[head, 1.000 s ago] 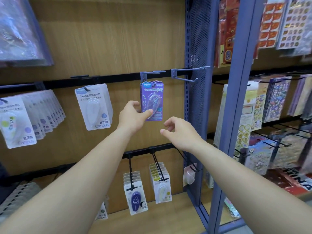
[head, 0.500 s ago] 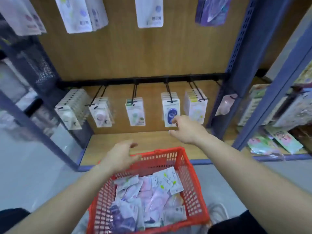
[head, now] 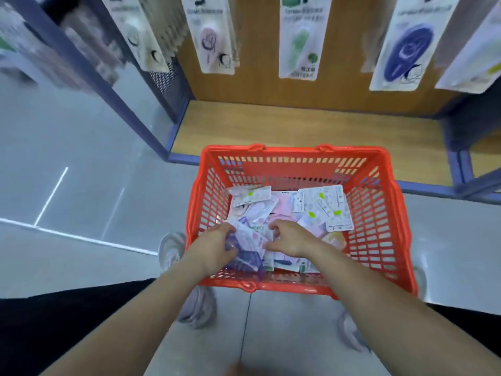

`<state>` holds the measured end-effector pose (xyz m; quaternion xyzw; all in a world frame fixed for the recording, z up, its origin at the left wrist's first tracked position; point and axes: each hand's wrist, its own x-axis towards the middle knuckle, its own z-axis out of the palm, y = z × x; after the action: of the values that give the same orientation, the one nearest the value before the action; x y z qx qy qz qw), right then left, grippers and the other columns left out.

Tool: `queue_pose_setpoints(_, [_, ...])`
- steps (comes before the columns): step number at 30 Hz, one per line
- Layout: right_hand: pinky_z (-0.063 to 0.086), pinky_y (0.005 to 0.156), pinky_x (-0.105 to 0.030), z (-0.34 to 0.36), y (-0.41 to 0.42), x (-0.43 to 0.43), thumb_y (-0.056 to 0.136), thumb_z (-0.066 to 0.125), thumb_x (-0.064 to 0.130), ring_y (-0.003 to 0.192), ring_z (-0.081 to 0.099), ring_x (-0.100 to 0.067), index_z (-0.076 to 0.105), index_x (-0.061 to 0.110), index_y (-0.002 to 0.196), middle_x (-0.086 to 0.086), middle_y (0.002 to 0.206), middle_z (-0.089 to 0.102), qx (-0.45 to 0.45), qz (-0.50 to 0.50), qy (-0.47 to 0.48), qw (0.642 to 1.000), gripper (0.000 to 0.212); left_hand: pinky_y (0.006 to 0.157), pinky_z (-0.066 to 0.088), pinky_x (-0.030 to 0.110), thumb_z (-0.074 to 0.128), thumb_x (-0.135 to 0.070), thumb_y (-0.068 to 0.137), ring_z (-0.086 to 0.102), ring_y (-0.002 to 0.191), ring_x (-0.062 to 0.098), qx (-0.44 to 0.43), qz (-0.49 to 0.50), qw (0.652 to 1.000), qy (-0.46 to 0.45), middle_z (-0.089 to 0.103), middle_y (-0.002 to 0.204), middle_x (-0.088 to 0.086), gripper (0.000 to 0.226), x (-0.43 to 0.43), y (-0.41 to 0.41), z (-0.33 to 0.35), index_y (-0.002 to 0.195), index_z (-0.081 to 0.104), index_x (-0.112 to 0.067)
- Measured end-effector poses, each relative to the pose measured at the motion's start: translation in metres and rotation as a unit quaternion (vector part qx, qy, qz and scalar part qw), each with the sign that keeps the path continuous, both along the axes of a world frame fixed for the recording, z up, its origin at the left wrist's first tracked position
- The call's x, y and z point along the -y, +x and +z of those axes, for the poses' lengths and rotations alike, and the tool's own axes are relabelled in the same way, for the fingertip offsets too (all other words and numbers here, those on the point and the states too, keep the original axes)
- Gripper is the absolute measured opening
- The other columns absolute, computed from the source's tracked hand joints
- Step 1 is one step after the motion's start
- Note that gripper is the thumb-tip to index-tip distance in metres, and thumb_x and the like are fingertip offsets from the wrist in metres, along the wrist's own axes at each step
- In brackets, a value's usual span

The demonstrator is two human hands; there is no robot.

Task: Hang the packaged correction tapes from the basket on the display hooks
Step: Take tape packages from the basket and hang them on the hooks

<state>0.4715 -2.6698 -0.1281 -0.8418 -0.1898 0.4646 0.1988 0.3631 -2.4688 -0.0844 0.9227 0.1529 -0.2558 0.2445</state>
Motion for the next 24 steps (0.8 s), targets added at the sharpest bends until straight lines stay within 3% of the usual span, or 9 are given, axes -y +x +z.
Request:
queue_pose_setpoints(3, [0.050, 0.085, -0.037, -0.027, -0.007, -0.018, 0.068, 0.080, 0.061, 0.107, 0.060, -0.025, 0.053, 0.025, 0.127, -0.002, 0.115, 0.059, -0.021, 0.014, -0.001, 1.000, 0.075, 0.105, 0.044, 0.032, 0.069, -0.022, 0.087, 0.058, 0.123, 0.027, -0.001, -0.002, 1.000, 0.000, 0.061, 0.132, 0.008, 0.052, -0.002, 0.001, -0.012, 0.136, 0.057, -0.015])
queue_pose_setpoints(6, [0.051, 0.091, -0.041, -0.046, -0.010, -0.026, 0.050, 0.079, 0.069, 0.109, 0.057, -0.023, 0.044, 0.029, 0.131, 0.001, 0.122, 0.052, -0.015, 0.024, 0.013, 1.000, 0.097, 0.103, 0.043, 0.027, 0.071, -0.023, 0.087, 0.058, 0.122, 0.024, 0.005, 0.014, 1.000, -0.013, 0.060, 0.133, 0.006, 0.053, -0.005, 0.004, -0.024, 0.137, 0.056, -0.017])
queue_pose_setpoints(9, [0.050, 0.086, -0.038, -0.053, -0.013, -0.033, 0.065, 0.087, 0.055, 0.108, 0.057, -0.029, 0.039, 0.028, 0.139, -0.002, 0.123, 0.042, -0.002, 0.035, 0.012, 0.999, 0.092, 0.093, 0.038, 0.016, 0.072, -0.017, 0.087, 0.061, 0.116, 0.019, 0.021, 0.045, 0.998, -0.029, 0.062, 0.130, 0.004, 0.051, -0.006, 0.008, -0.031, 0.136, 0.057, -0.015])
queue_pose_setpoints(11, [0.047, 0.086, -0.035, -0.059, -0.014, -0.034, 0.072, 0.087, 0.046, 0.114, 0.057, -0.032, 0.039, 0.029, 0.145, -0.007, 0.130, 0.045, 0.002, 0.025, 0.024, 0.999, 0.089, 0.095, 0.040, 0.018, 0.073, -0.015, 0.087, 0.061, 0.116, 0.021, 0.032, 0.061, 0.997, -0.034, 0.062, 0.129, 0.005, 0.050, -0.006, 0.010, -0.032, 0.135, 0.057, -0.014])
queue_pose_setpoints(15, [0.042, 0.101, -0.035, -0.054, -0.003, -0.024, 0.082, 0.084, 0.025, 0.133, 0.050, -0.030, 0.044, 0.019, 0.149, -0.008, 0.146, 0.053, -0.016, -0.044, 0.089, 0.995, 0.078, 0.107, 0.038, 0.029, 0.074, -0.018, 0.089, 0.052, 0.129, 0.026, 0.029, 0.068, 0.997, -0.022, 0.052, 0.142, 0.009, 0.061, -0.006, 0.012, -0.033, 0.144, 0.049, -0.012])
queue_pose_setpoints(18, [0.050, 0.082, -0.033, -0.050, 0.013, -0.011, 0.085, 0.080, 0.016, 0.104, 0.065, -0.024, 0.053, 0.017, 0.138, -0.003, 0.129, 0.061, -0.008, -0.081, 0.114, 0.990, 0.059, 0.115, 0.031, 0.030, 0.076, -0.013, 0.087, 0.042, 0.140, 0.029, 0.010, 0.064, 0.998, -0.016, 0.042, 0.153, 0.012, 0.074, -0.003, 0.015, -0.040, 0.151, 0.039, -0.009])
queue_pose_setpoints(20, [0.048, 0.067, -0.026, -0.046, 0.024, 0.003, 0.090, 0.076, 0.016, 0.081, 0.064, -0.017, 0.049, 0.018, 0.144, 0.005, 0.123, 0.055, -0.008, -0.106, 0.107, 0.989, 0.060, 0.114, 0.031, 0.029, 0.076, -0.011, 0.086, 0.041, 0.142, 0.030, -0.005, 0.063, 0.998, -0.020, 0.038, 0.156, 0.013, 0.081, 0.000, 0.020, -0.046, 0.154, 0.034, -0.008])
queue_pose_setpoints(22, [0.050, 0.068, -0.029, -0.048, 0.035, 0.019, 0.091, 0.075, 0.016, 0.085, 0.066, -0.022, 0.052, 0.022, 0.139, 0.007, 0.122, 0.059, -0.007, -0.122, 0.098, 0.988, 0.053, 0.111, 0.035, 0.029, 0.075, -0.010, 0.086, 0.043, 0.141, 0.029, -0.029, 0.073, 0.997, -0.027, 0.037, 0.157, 0.012, 0.083, 0.002, 0.027, -0.052, 0.156, 0.031, -0.010])
queue_pose_setpoints(24, [0.051, 0.064, -0.030, -0.054, 0.043, 0.033, 0.088, 0.076, 0.014, 0.081, 0.067, -0.020, 0.058, 0.027, 0.121, -0.001, 0.114, 0.069, -0.008, -0.145, 0.090, 0.985, 0.040, 0.110, 0.038, 0.032, 0.075, -0.008, 0.085, 0.045, 0.139, 0.030, -0.050, 0.082, 0.995, -0.026, 0.039, 0.154, 0.012, 0.082, 0.005, 0.032, -0.058, 0.156, 0.033, -0.012])
